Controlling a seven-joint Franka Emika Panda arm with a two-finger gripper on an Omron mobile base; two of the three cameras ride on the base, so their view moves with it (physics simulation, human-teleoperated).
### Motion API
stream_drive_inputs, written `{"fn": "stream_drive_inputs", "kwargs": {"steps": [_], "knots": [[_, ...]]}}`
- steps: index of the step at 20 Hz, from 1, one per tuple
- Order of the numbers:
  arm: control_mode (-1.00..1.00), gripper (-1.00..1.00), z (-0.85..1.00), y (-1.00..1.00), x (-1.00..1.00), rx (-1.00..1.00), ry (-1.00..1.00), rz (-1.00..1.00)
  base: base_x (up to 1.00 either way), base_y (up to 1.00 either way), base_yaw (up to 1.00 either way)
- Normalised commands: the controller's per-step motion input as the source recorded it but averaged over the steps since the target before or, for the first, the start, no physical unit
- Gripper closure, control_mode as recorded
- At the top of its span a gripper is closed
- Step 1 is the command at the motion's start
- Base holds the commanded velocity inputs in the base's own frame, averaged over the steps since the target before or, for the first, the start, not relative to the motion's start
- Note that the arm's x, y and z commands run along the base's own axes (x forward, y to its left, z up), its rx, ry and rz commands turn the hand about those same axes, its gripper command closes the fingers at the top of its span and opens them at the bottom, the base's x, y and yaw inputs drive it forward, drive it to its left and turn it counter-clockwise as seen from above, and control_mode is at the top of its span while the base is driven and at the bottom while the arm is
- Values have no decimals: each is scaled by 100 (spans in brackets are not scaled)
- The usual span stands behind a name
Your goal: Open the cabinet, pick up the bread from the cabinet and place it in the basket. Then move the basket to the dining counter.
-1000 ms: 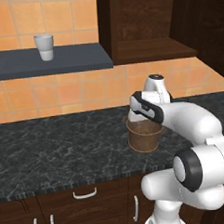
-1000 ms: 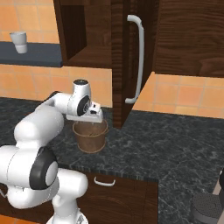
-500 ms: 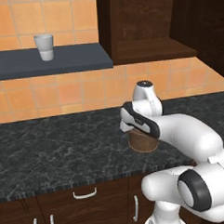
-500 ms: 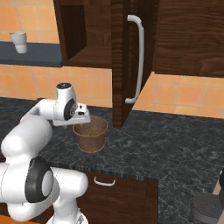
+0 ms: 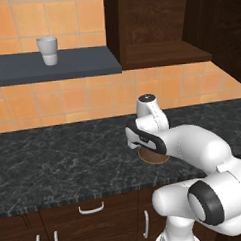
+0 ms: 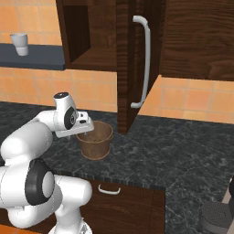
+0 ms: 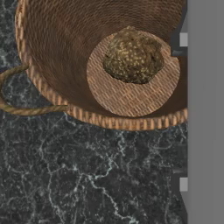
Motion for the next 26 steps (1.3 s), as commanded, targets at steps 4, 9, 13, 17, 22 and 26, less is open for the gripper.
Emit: {"fn": "stream_drive_inputs", "kwargs": {"steps": [4,9,13,17,22,26], "knots": [[-100,-100,-33,0,1,-1,0,0,0,0,0],[-100,-100,-34,-5,13,0,0,0,0,0,0],[-100,100,-12,0,4,1,0,0,0,0,0],[-100,100,-10,0,3,1,0,0,0,0,0],[-100,100,0,0,0,0,0,0,0,0,0],[-100,100,0,-6,-3,2,0,0,0,0,0]]}}
